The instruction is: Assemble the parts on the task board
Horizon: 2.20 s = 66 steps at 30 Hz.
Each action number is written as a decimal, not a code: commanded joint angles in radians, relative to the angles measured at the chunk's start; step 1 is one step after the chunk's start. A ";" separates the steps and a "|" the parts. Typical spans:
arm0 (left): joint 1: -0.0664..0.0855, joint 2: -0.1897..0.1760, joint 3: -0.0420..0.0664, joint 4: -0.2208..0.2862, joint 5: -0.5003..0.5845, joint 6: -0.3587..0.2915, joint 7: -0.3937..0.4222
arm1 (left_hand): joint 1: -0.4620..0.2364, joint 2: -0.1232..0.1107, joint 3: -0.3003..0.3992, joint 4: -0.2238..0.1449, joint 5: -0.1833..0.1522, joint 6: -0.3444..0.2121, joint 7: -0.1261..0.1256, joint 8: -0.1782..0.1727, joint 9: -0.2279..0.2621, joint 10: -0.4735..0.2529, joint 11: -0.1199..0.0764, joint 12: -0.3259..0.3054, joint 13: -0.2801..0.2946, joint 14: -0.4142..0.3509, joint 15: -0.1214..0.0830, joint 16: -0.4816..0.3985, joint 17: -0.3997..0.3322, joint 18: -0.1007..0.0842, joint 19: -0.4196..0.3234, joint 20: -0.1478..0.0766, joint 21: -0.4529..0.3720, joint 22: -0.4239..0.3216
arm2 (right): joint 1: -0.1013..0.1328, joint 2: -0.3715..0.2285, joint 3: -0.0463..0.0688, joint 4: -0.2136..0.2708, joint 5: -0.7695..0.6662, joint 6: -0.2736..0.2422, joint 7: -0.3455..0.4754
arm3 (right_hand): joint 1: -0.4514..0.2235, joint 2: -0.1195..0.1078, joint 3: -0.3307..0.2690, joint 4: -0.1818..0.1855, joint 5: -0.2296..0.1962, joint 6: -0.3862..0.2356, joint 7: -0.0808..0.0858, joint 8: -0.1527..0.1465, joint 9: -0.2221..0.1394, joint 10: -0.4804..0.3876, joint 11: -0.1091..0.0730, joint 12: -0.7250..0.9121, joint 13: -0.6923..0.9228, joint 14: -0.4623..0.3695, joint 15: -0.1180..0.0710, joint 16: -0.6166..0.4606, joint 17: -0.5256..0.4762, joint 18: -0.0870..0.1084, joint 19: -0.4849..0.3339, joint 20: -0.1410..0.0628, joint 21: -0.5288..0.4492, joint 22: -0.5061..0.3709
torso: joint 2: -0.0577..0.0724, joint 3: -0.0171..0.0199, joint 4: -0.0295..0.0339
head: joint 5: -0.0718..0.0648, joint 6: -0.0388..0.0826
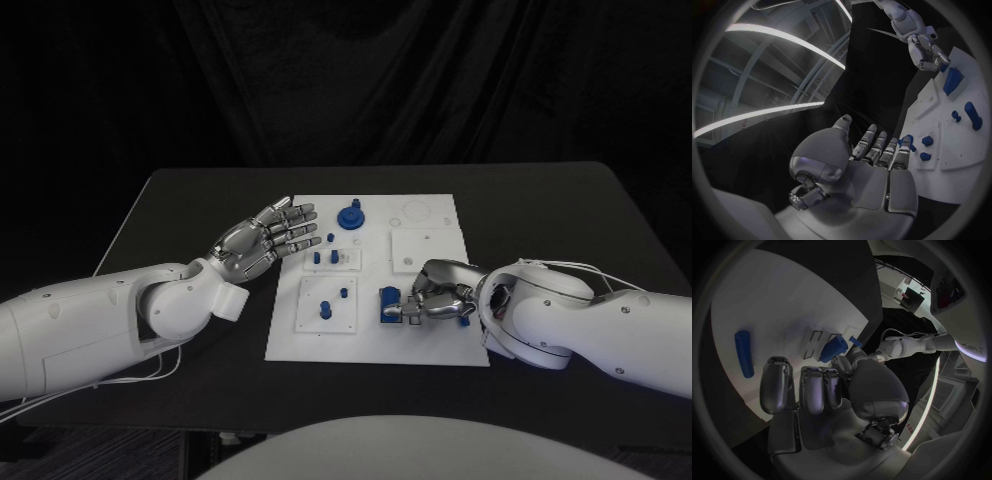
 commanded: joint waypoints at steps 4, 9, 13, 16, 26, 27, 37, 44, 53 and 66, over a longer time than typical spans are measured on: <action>-0.002 0.002 0.001 0.000 -0.001 0.020 0.008 | 0.006 -0.002 0.004 0.000 0.004 -0.006 0.088 0.004 0.000 -0.001 0.000 0.004 0.001 0.003 0.007 0.007 0.001 -0.019 0.005 0.002 0.006 0.001 | -0.004 0.003 0.000 -0.001 -0.045 -0.025 -0.018 | 0.050 0.009 0.001 -0.025 0.078 0.110 -0.014 0.111 0.195 0.106 -0.015 0.003 0.263 0.083 -0.012 -0.001 0.152 0.017 0.015 -0.011 -0.004 0.187 | 0.000 -0.0001 -0.0001 | 0.002 0.000; -0.003 0.002 0.001 0.000 -0.001 0.021 0.007 | 0.006 -0.002 0.004 0.000 0.004 -0.006 0.088 0.004 0.000 -0.001 0.000 0.004 0.001 0.003 0.007 0.007 0.001 -0.019 0.005 0.002 0.006 0.001 | -0.005 0.005 0.000 -0.003 -0.046 -0.023 -0.018 | 0.062 0.014 0.005 -0.034 0.094 0.150 -0.017 0.147 0.208 0.106 -0.017 0.003 0.263 0.084 -0.014 -0.001 0.154 0.016 0.016 -0.013 -0.003 0.188 | 0.000 -0.0001 -0.0003 | 0.002 0.000; -0.003 0.001 0.001 0.000 -0.001 0.021 0.007 | 0.006 -0.002 0.005 0.000 0.004 -0.006 0.088 0.005 0.000 -0.001 0.000 0.005 0.001 0.004 0.010 0.009 0.001 -0.021 0.006 0.002 0.006 0.001 | -0.006 0.007 0.000 -0.007 -0.047 -0.019 -0.021 | 0.088 0.022 0.017 -0.051 0.137 0.146 -0.021 0.149 0.207 0.106 -0.021 0.003 0.263 0.084 -0.017 0.000 0.156 0.016 0.018 -0.016 -0.003 0.189 | 0.000 -0.0001 -0.0002 | 0.004 0.000; -0.003 0.001 0.001 0.000 -0.001 0.021 0.007 | 0.006 -0.002 0.005 0.000 0.004 -0.006 0.088 0.005 0.000 -0.001 0.000 0.005 0.001 0.004 0.010 0.009 0.001 -0.021 0.006 0.002 0.006 0.001 | -0.007 0.008 0.000 -0.010 -0.047 -0.019 -0.020 | 0.112 0.027 0.031 -0.069 0.182 0.141 -0.023 0.148 0.205 0.106 -0.023 0.003 0.263 0.084 -0.019 0.000 0.156 0.016 0.018 -0.018 -0.004 0.189 | 0.000 -0.0001 -0.0002 | 0.004 0.000; -0.004 0.001 0.001 0.000 -0.001 0.022 0.006 | 0.005 -0.002 0.005 0.000 0.004 -0.005 0.088 0.005 0.000 -0.001 -0.001 0.006 0.001 0.004 0.011 0.010 0.001 -0.023 0.006 0.002 0.006 0.002 | -0.008 0.011 0.000 -0.016 -0.041 -0.019 -0.008 | 0.127 0.028 0.113 -0.072 0.387 0.126 -0.027 0.140 0.202 0.106 -0.027 0.003 0.263 0.085 -0.023 0.002 0.162 0.015 0.021 -0.022 -0.001 0.192 | 0.000 -0.0001 -0.0002 | 0.005 0.000; -0.004 0.001 0.001 0.000 -0.001 0.022 0.005 | 0.005 -0.002 0.005 0.000 0.004 -0.005 0.088 0.005 0.000 -0.001 -0.001 0.006 0.001 0.004 0.011 0.010 0.001 -0.023 0.006 0.002 0.006 0.002 | -0.008 0.011 0.000 -0.017 -0.041 -0.017 -0.007 | 0.130 0.024 0.125 -0.074 0.400 0.123 -0.028 0.138 0.201 0.106 -0.027 0.003 0.263 0.085 -0.023 0.001 0.161 0.015 0.021 -0.022 -0.001 0.192 | 0.000 -0.0001 -0.0002 | 0.005 0.000; -0.004 0.001 0.001 -0.001 -0.001 0.023 0.004 | 0.005 -0.002 0.006 0.000 0.004 -0.004 0.088 0.006 0.001 0.000 0.000 0.007 0.002 0.005 0.012 0.010 0.001 -0.023 0.007 0.002 0.007 0.003 | -0.011 0.016 0.000 -0.022 -0.036 0.009 0.005 | 0.157 -0.018 0.235 -0.123 0.357 0.098 -0.024 0.115 0.192 0.106 -0.024 0.003 0.263 0.085 -0.022 0.001 0.161 0.015 0.020 -0.022 -0.005 0.191 | 0.000 -0.0002 -0.0001 | 0.007 0.000; -0.005 0.002 0.001 -0.003 -0.001 0.026 0.002 | 0.005 -0.002 0.006 0.000 0.004 -0.004 0.088 0.006 0.001 0.000 0.000 0.007 0.002 0.005 0.012 0.010 0.001 -0.023 0.007 0.002 0.007 0.003 | -0.013 0.019 0.000 -0.023 -0.028 0.041 0.006 | 0.121 -0.034 0.220 -0.124 0.072 0.079 -0.019 0.099 0.184 0.106 -0.019 0.003 0.263 0.086 -0.017 0.001 0.163 0.015 0.020 -0.017 -0.006 0.191 | 0.000 -0.0005 0.0000 | 0.009 0.000; -0.006 0.002 0.001 -0.004 -0.001 0.027 0.003 | 0.004 -0.002 0.006 0.000 0.004 -0.004 0.088 0.006 0.001 0.000 0.000 0.007 0.002 0.005 0.012 0.011 0.001 -0.024 0.007 0.002 0.007 0.003 | -0.016 0.018 0.000 -0.023 -0.027 0.052 0.010 | 0.056 -0.053 0.126 -0.078 -0.133 0.068 -0.018 0.088 0.179 0.106 -0.018 0.003 0.263 0.088 -0.015 0.006 0.174 0.013 0.024 -0.016 0.003 0.194 | 0.000 -0.0002 -0.0004 | 0.010 0.000; -0.007 -0.007 0.001 0.003 -0.001 0.021 0.010 | 0.004 -0.002 0.008 0.000 0.004 -0.001 0.089 0.008 0.001 0.003 0.002 0.012 0.002 0.006 0.013 0.014 0.002 -0.026 0.010 0.002 0.008 0.005 | 0.007 -0.094 0.001 0.050 0.012 -0.028 0.007 | 0.043 0.015 0.015 0.019 0.015 -0.401 0.056 -0.737 -0.371 0.106 0.048 0.003 0.263 0.089 0.040 0.008 0.179 0.013 0.025 0.023 0.004 0.194 | 0.000 0.0004 -0.0004 | 0.011 0.000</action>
